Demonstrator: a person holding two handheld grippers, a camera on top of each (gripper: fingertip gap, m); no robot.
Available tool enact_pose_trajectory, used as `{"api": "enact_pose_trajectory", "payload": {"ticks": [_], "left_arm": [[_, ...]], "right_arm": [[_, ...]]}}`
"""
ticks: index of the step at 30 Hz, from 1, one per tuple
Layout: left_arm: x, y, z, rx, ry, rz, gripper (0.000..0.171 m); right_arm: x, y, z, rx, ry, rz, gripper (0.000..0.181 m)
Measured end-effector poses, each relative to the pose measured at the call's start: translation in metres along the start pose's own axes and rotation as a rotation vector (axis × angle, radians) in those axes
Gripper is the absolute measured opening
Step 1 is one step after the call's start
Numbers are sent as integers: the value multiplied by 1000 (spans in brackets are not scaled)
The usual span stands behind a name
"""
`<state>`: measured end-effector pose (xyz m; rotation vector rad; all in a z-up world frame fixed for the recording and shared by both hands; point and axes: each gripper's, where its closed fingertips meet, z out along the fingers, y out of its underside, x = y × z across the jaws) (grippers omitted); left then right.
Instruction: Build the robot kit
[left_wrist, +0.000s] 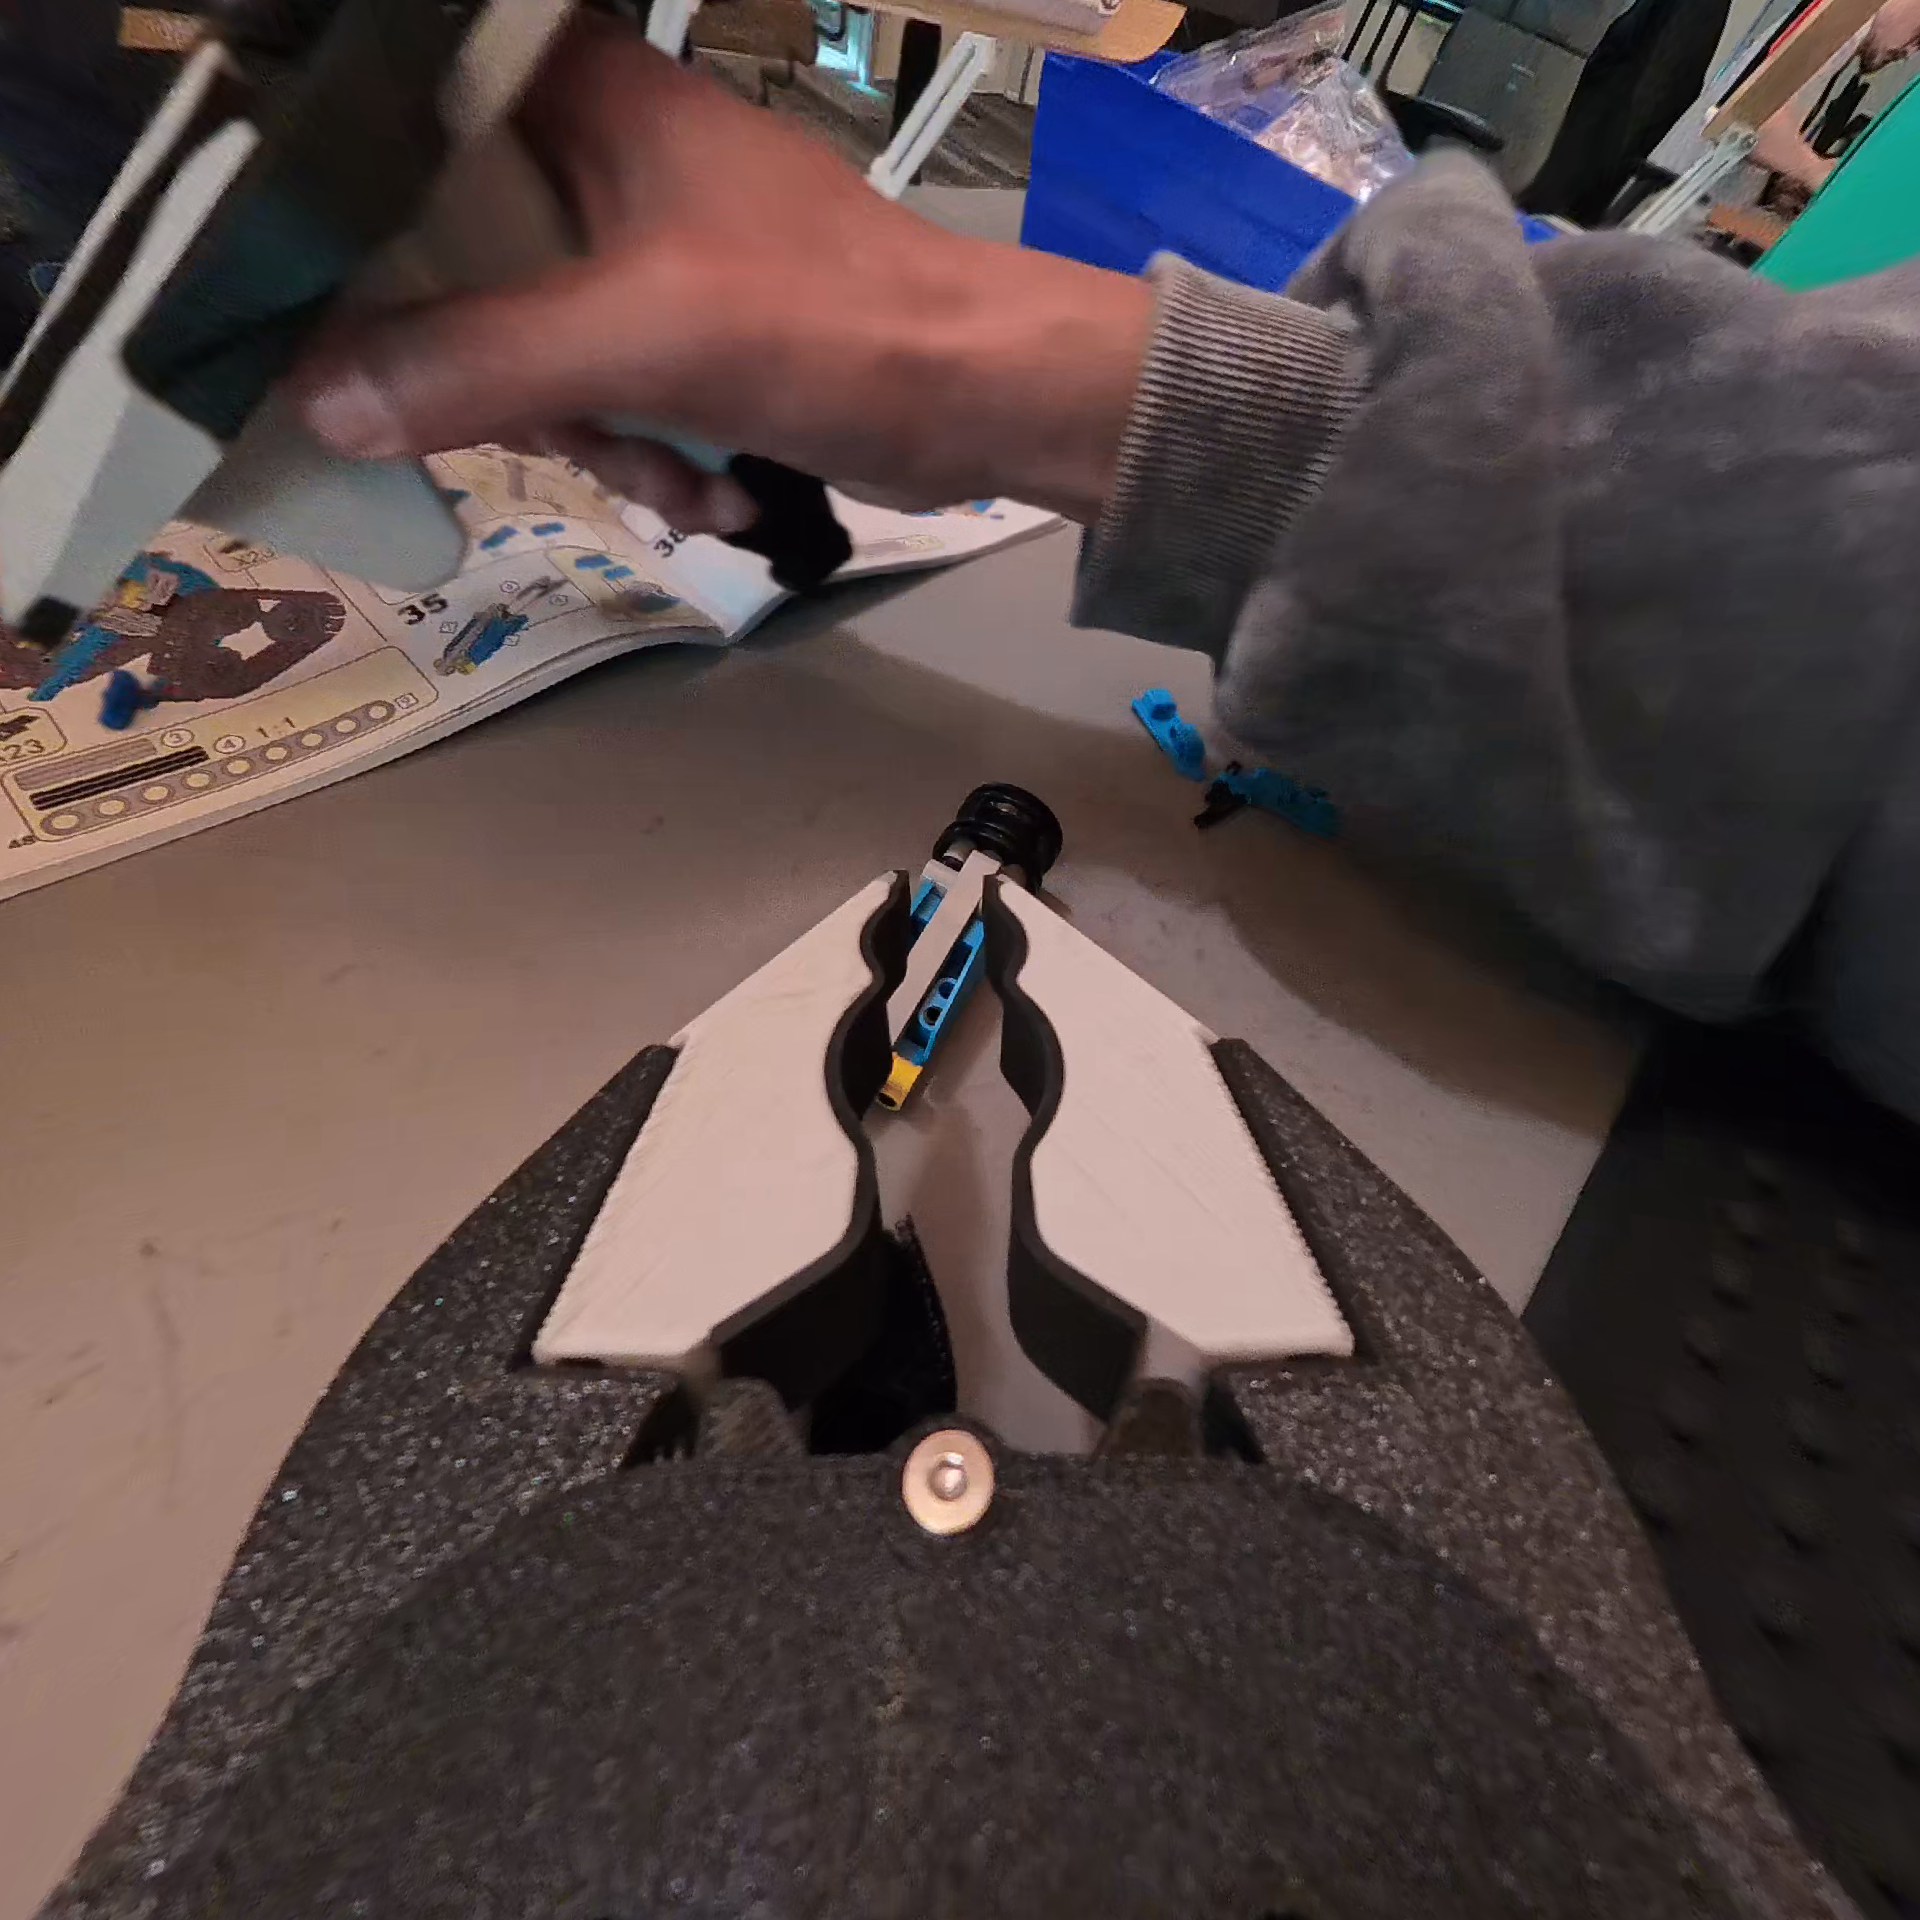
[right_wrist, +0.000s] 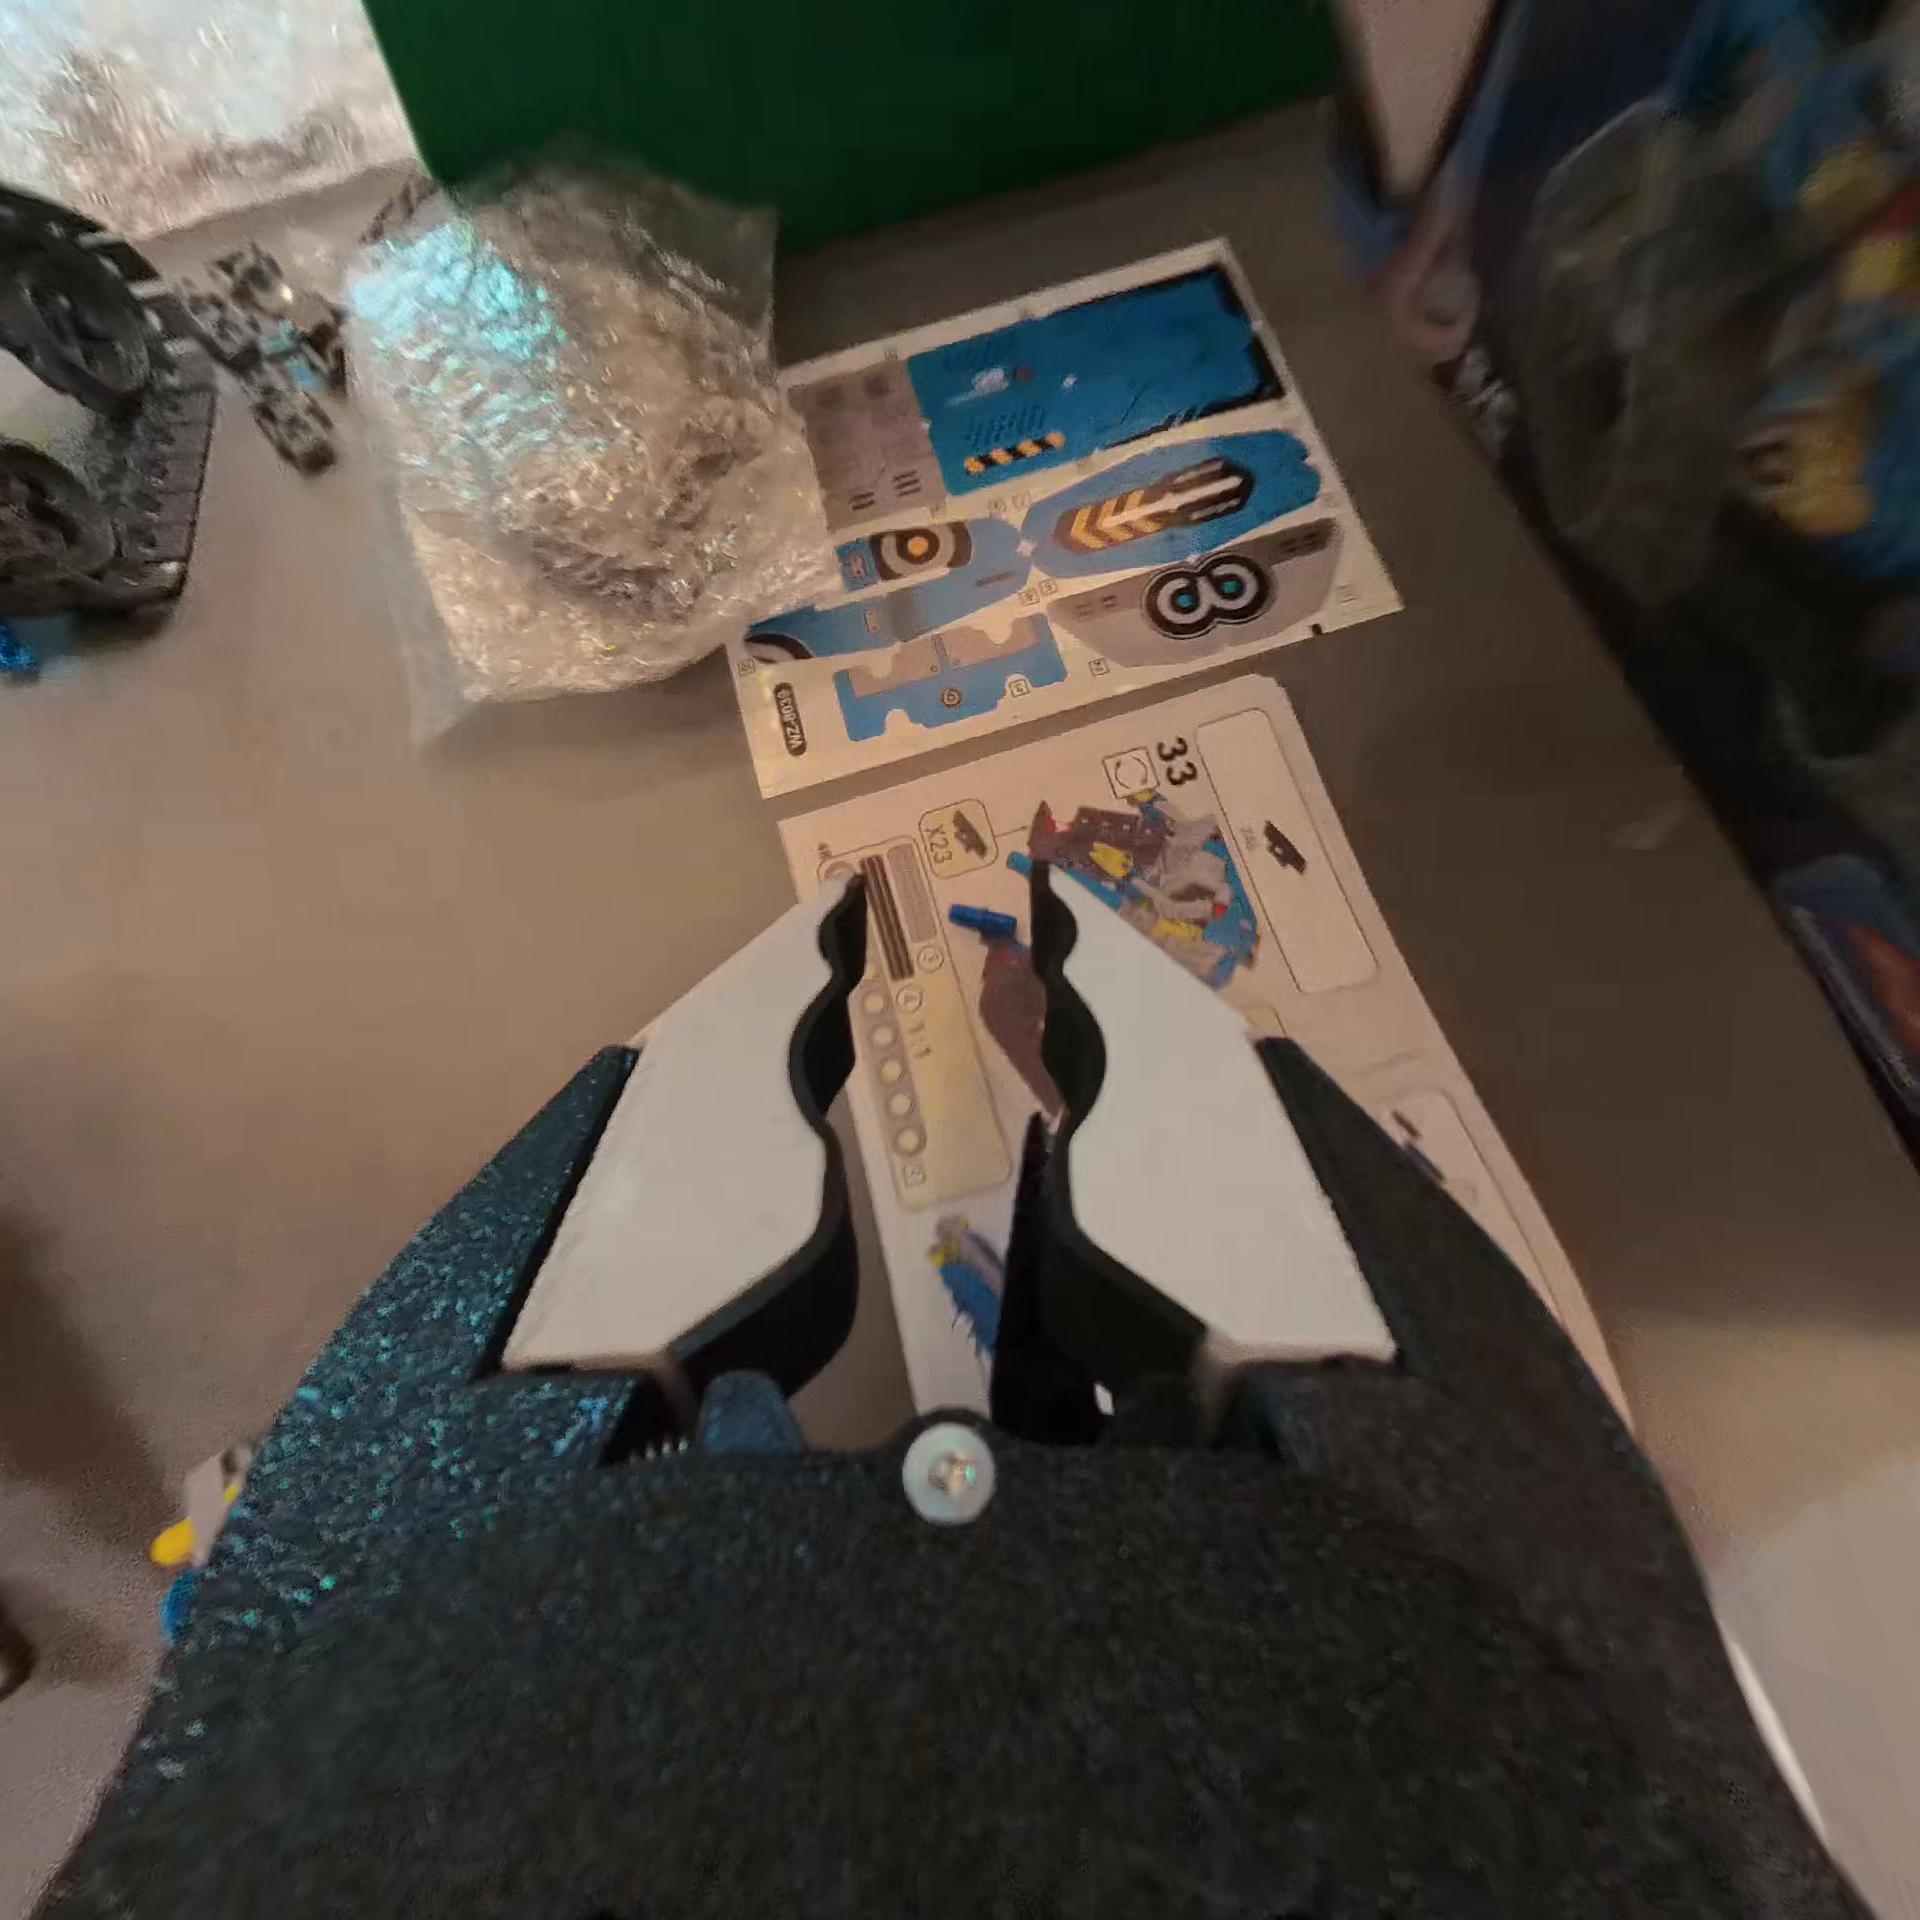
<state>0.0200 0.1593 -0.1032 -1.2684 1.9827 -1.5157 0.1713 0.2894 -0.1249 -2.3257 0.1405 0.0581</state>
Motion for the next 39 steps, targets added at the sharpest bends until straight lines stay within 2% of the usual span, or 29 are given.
{"api": "enact_pose_trajectory", "payload": {"ticks": [5, 9, 12, 19, 23, 30, 33, 35, 37, 39], "left_arm": [[4, 0, -4, 15, 32, -8, 14], [1, -3, -10, 44, 46, -34, 15], [-2, -5, -13, 55, 48, -58, 16], [-2, -4, -12, 48, 50, -59, 16], [-3, -3, -12, 47, 50, -64, 16], [-2, -3, -12, 47, 50, -61, 16], [-3, -3, -11, 47, 55, -71, 16], [-4, -4, -12, 52, 55, -76, 16], [-4, -4, -12, 55, 52, -73, 16], [-4, -5, -12, 56, 47, -63, 16]], "right_arm": [[5, 4, 22, -88, -45, -24, 35], [5, 14, 36, -151, -13, -56, 33], [5, 14, 35, -139, 20, -95, 30], [4, 17, 34, -107, 9, -59, 27], [1, 19, 32, -98, -7, -53, 16], [-6, 19, 24, -75, 13, -66, 15], [-6, 14, 2, -55, 38, -65, 15], [-1, 12, -26, -55, 92, -76, 15], [5, 15, -66, -56, 158, -82, 15], [13, 31, -118, -83, 241, -79, 15]]}}
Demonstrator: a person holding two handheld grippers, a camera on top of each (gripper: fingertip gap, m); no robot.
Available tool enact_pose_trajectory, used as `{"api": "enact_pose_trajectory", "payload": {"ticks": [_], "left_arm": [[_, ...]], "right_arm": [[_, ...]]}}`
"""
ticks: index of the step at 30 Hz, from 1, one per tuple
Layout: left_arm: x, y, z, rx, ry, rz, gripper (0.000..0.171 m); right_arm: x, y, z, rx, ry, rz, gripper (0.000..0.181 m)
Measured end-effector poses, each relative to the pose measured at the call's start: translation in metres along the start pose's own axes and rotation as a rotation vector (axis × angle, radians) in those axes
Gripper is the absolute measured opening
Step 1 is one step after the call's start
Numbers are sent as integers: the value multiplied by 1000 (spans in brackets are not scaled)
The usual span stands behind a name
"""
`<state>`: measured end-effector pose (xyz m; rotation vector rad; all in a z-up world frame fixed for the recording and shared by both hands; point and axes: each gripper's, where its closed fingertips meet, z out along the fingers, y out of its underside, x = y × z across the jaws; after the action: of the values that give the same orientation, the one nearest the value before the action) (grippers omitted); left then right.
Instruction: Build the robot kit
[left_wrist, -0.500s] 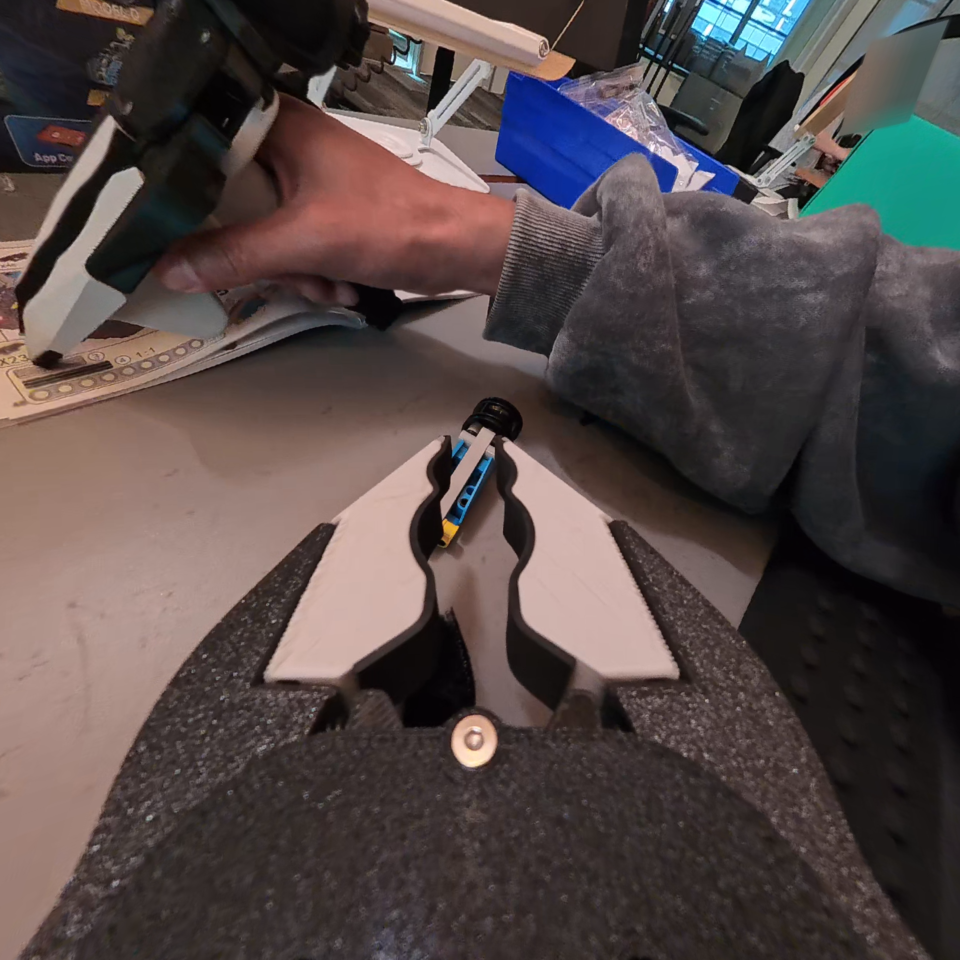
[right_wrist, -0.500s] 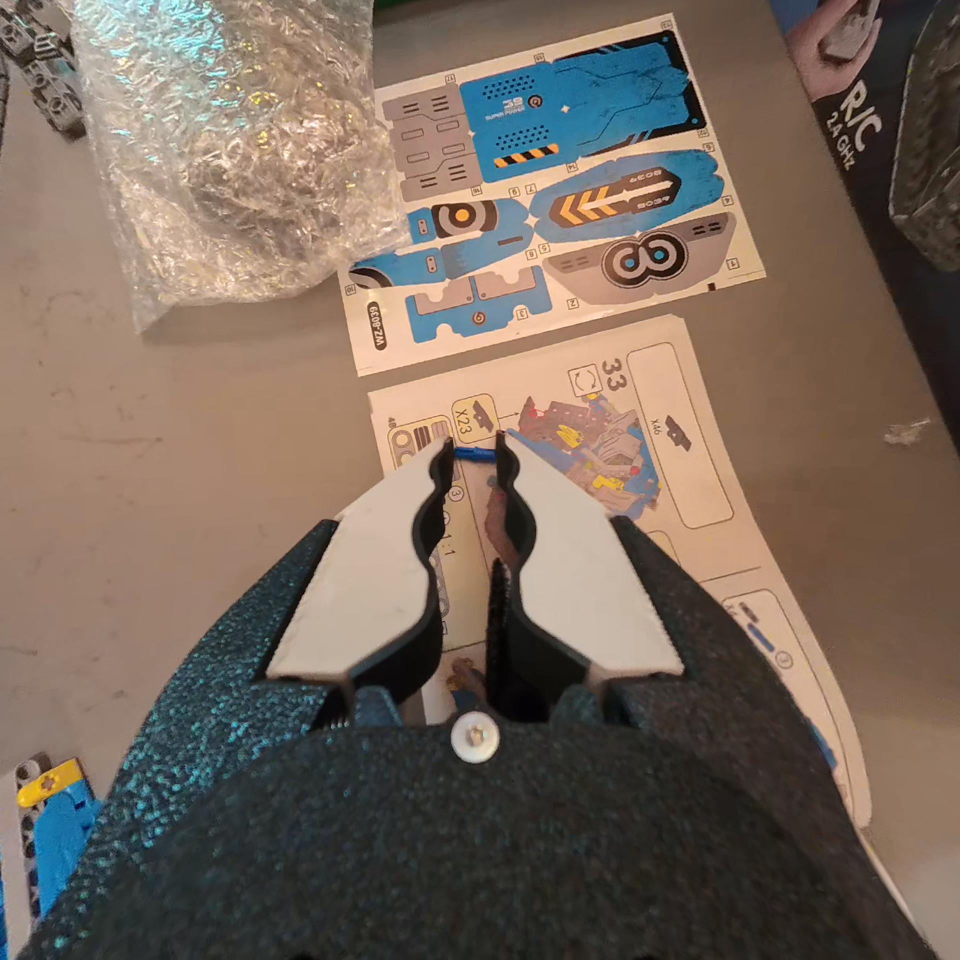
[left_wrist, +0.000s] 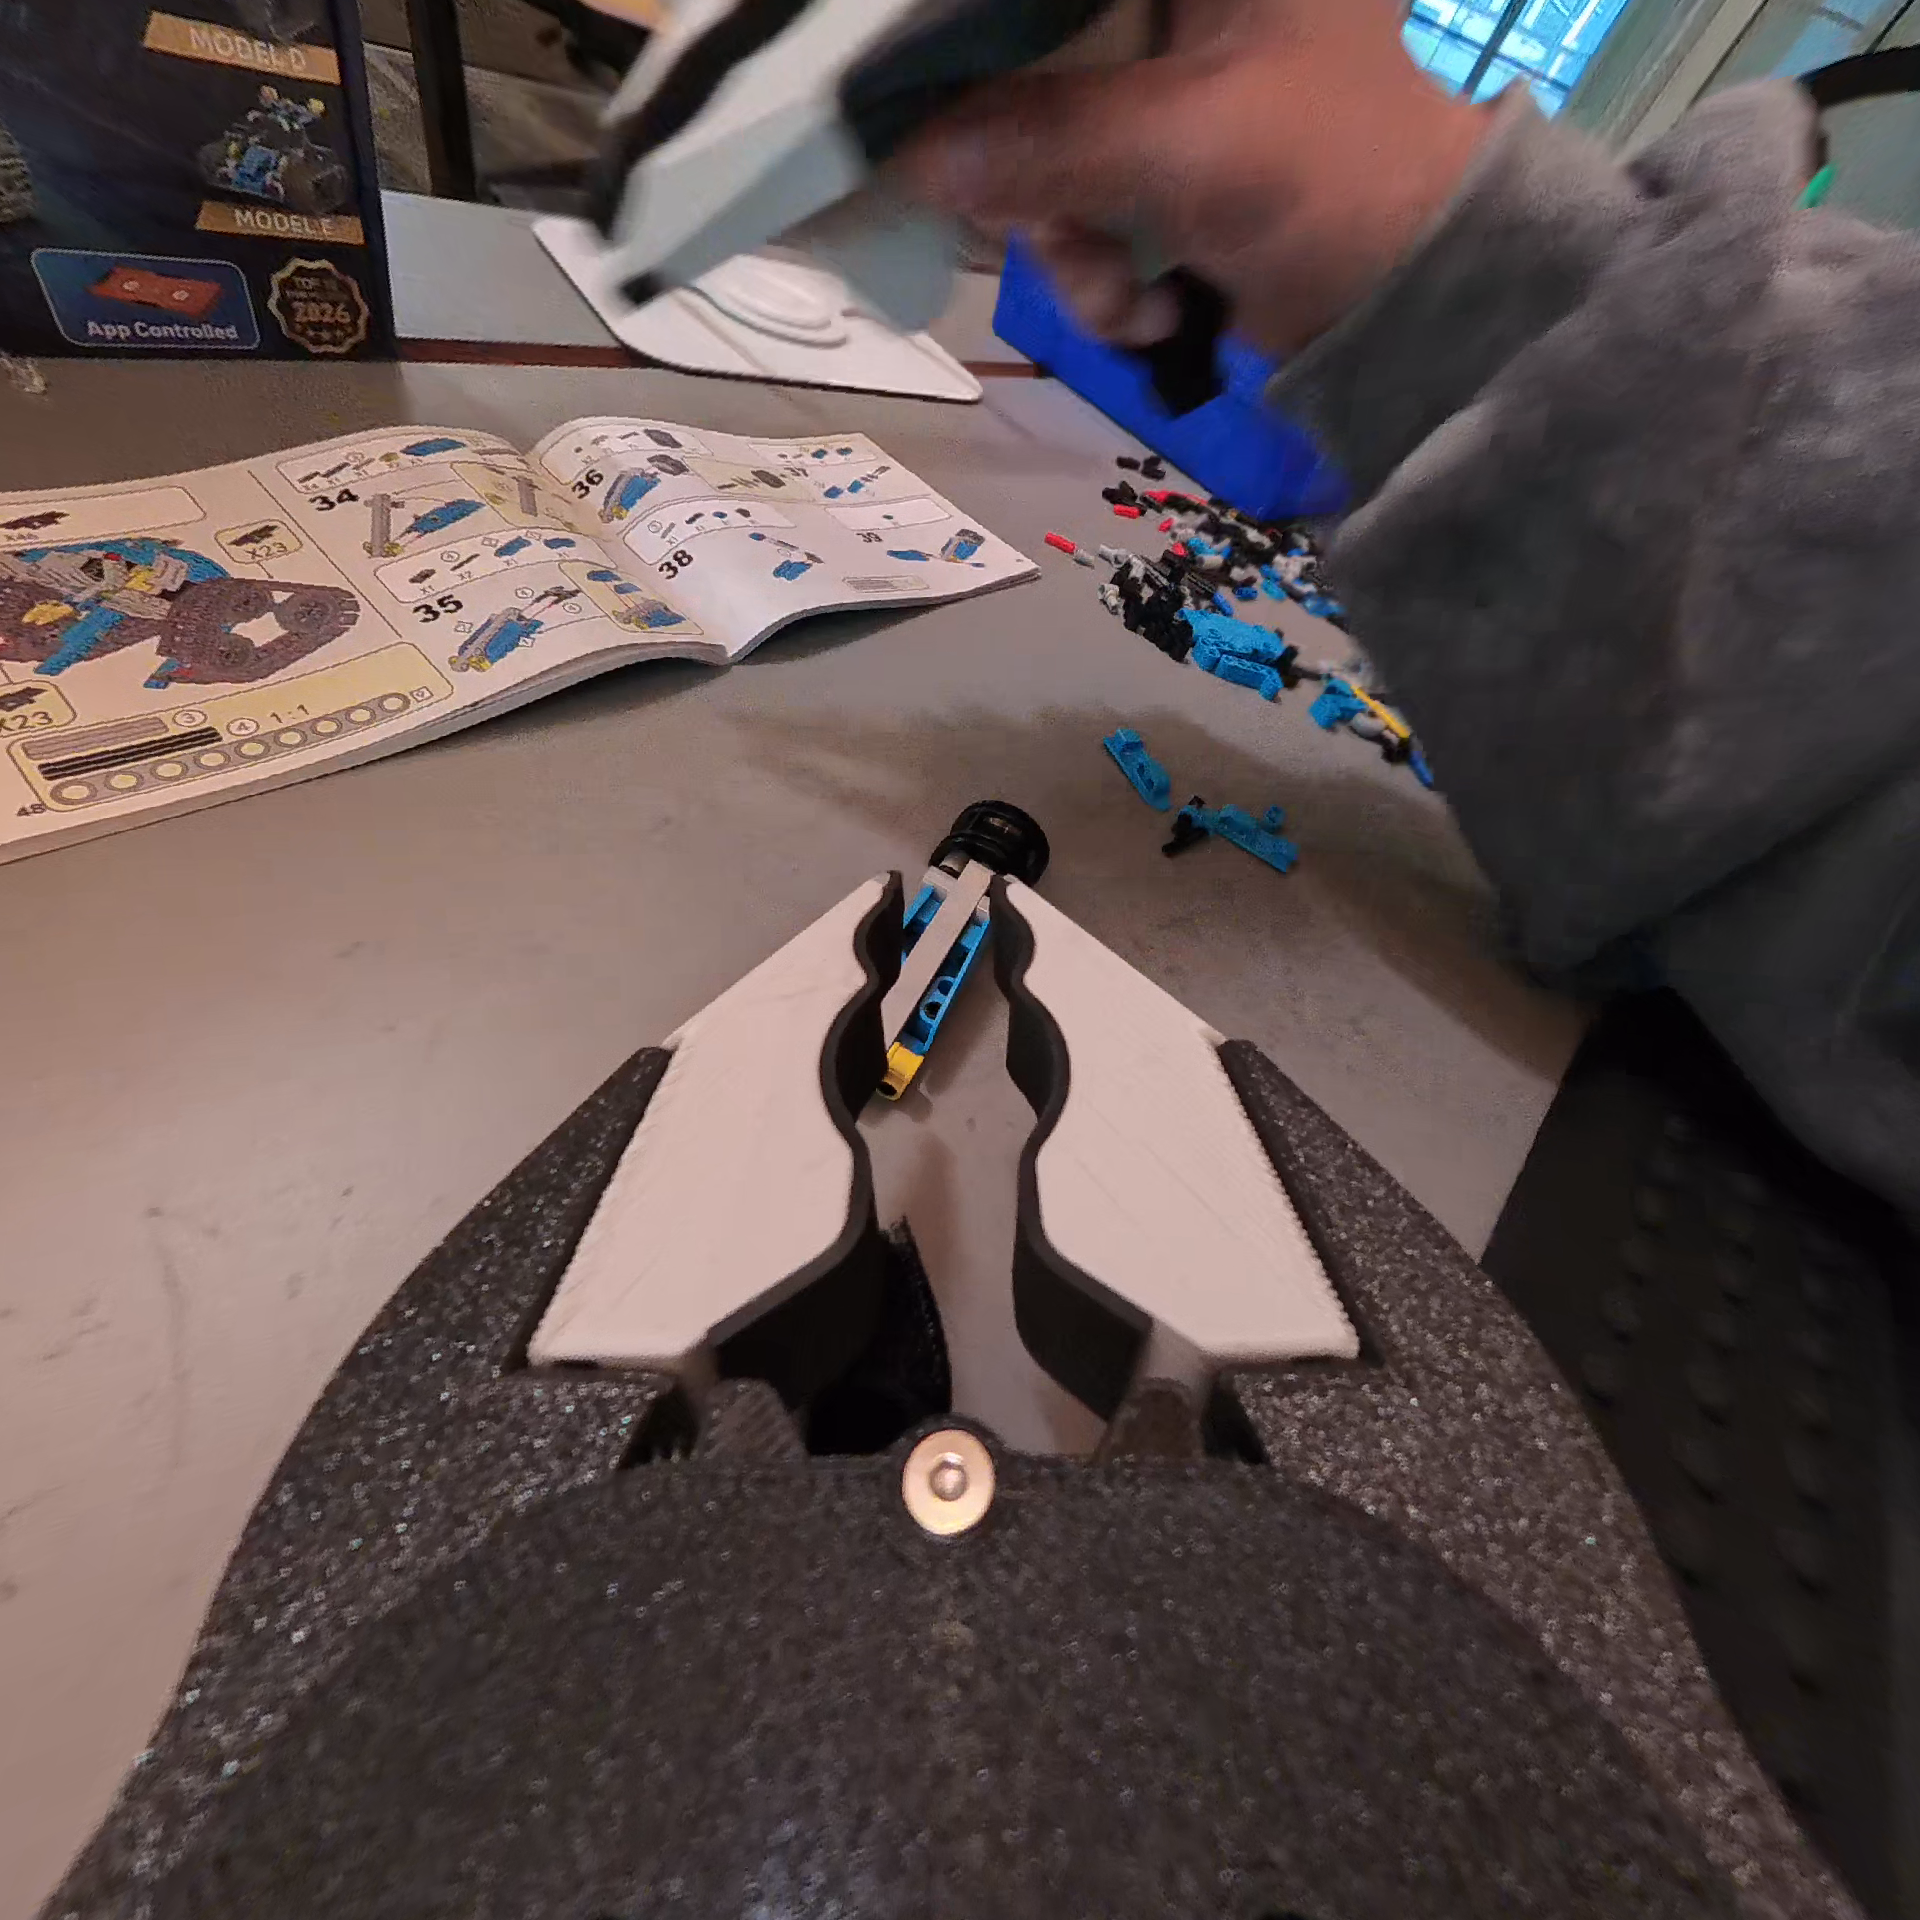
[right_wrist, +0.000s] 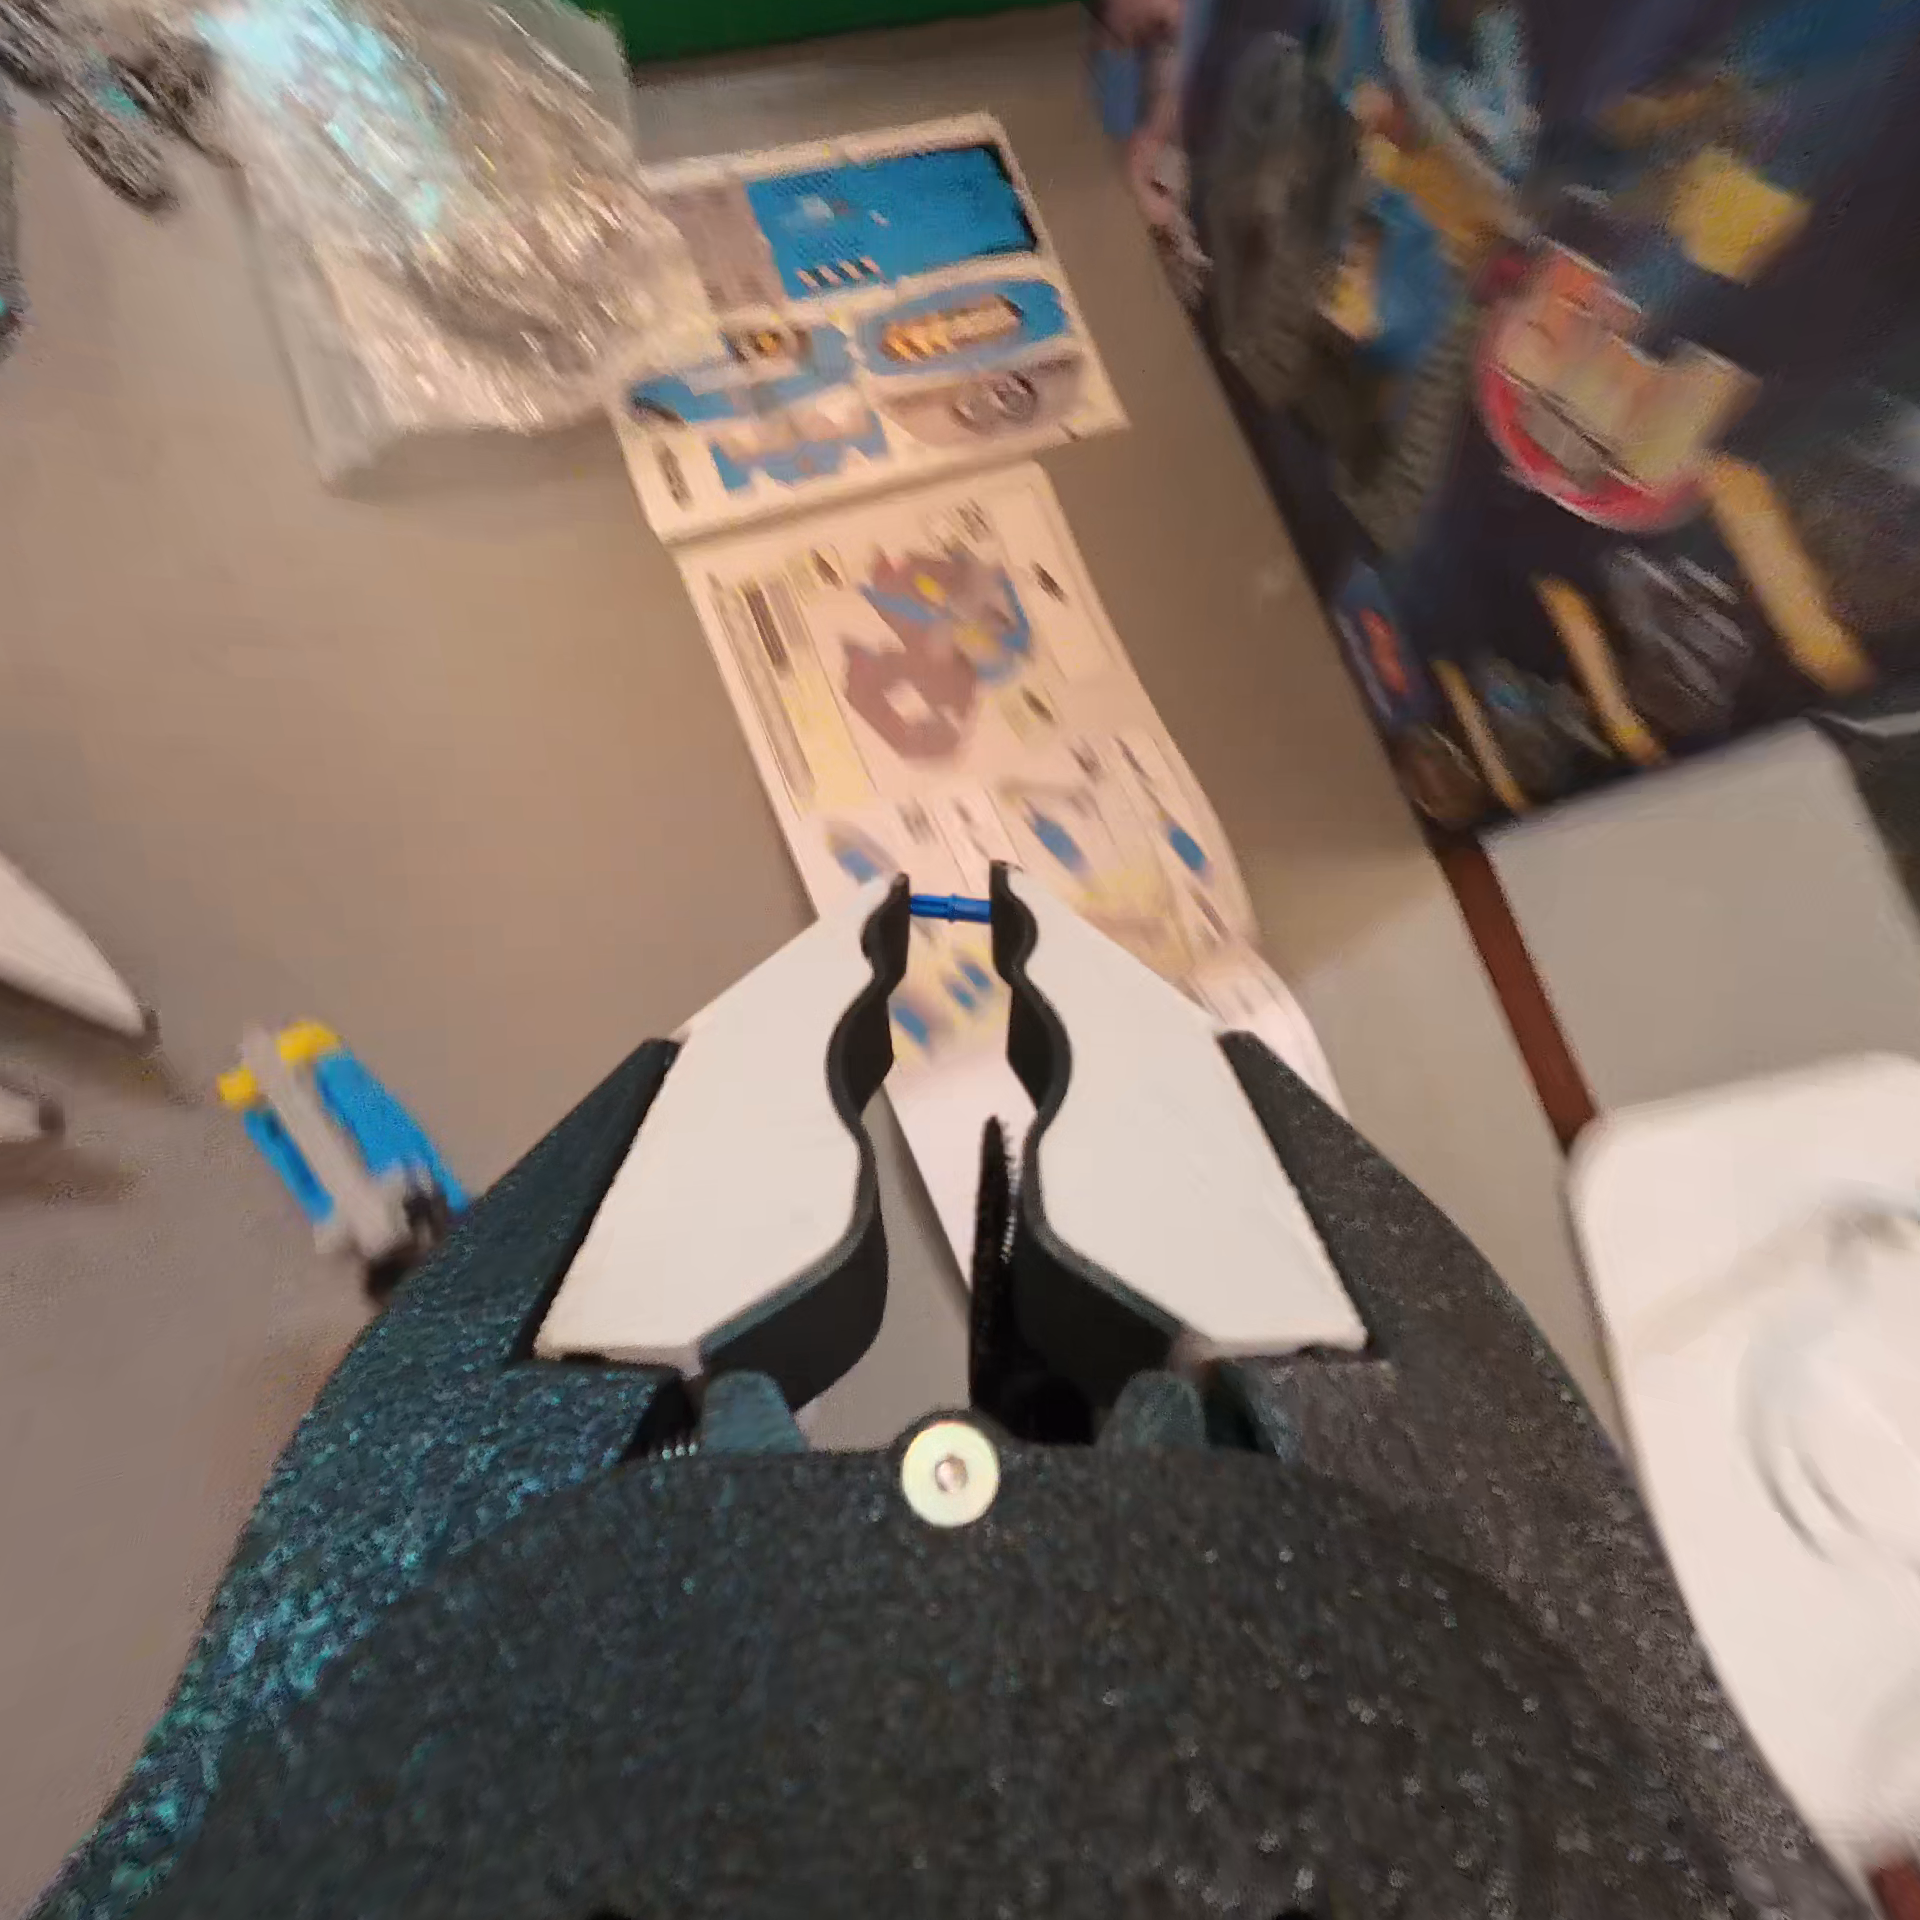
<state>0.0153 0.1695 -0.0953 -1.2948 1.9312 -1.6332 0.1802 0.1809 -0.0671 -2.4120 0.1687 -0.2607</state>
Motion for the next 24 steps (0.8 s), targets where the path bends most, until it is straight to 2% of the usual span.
{"api": "enact_pose_trajectory", "payload": {"ticks": [2, 4, 6, 8, 11, 14, 17, 18, 20, 24], "left_arm": [[1, 0, 0, -3, -5, 13, 16], [1, 1, 1, -9, -12, 27, 16], [2, 2, 2, -15, -22, 41, 16], [1, 4, 4, -30, -35, 52, 16], [-2, 7, 7, -57, -61, 62, 16], [-3, 8, 8, -66, -74, 72, 16], [-3, 3, 3, -25, -89, 86, 16], [-3, 1, 2, -16, -93, 92, 16], [-4, 3, 5, -29, -98, 94, 16], [-3, 5, 7, -47, -89, 88, 16]], "right_arm": [[28, 36, -60, -37, 128, 15, 15], [52, 82, -125, -61, 231, 71, 0], [67, 135, -176, -83, 277, 182, 0], [65, 182, -199, -83, 256, 296, 0], [45, 241, -205, -101, 186, 395, 0], [34, 286, -221, -110, 201, 465, 0], [39, 311, -260, -65, 299, 514, 0], [40, 310, -268, -19, 307, 546, 0], [28, 296, -269, 67, 252, 570, 1], [19, 276, -257, 151, 265, 566, 6]]}}
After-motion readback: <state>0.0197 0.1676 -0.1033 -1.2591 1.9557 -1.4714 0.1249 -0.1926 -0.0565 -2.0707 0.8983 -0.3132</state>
